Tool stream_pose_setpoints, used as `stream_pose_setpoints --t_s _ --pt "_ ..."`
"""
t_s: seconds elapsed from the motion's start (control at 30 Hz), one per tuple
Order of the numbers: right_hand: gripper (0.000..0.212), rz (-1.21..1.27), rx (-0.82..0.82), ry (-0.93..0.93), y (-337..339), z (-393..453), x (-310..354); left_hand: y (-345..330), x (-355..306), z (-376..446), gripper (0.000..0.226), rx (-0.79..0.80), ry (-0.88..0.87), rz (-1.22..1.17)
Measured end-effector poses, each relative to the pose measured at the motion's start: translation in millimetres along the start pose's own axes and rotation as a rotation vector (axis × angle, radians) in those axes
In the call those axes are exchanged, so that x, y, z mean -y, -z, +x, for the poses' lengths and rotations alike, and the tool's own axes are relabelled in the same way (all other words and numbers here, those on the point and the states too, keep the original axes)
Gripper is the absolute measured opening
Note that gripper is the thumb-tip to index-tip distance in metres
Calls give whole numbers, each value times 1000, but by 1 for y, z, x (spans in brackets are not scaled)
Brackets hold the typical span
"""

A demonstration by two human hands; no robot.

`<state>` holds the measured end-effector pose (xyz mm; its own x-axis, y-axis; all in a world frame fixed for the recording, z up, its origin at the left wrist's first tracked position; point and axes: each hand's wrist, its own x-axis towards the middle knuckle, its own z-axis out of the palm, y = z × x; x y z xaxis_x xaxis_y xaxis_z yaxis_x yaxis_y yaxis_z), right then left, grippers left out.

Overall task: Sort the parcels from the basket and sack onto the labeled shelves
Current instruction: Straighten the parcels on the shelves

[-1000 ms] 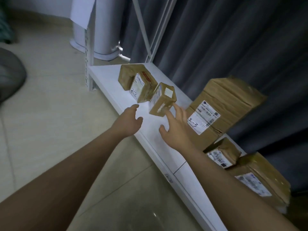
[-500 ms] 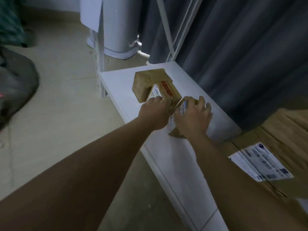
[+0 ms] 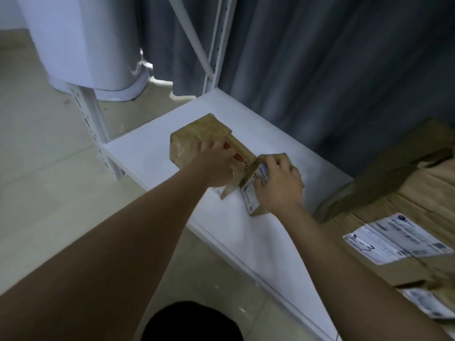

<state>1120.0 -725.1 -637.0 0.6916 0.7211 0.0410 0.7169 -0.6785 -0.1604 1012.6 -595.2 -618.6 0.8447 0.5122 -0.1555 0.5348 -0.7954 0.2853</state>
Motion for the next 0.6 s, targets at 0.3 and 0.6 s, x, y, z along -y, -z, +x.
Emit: stream_pose_setpoints --t_s 0.3,0.6 --pt "41 45 184 -42 23 6 -1 3 11 10 67 43 -139 40" --pt "73 -4 272 -294 15 28 -14 -21 15 26 66 -77 -215 98"
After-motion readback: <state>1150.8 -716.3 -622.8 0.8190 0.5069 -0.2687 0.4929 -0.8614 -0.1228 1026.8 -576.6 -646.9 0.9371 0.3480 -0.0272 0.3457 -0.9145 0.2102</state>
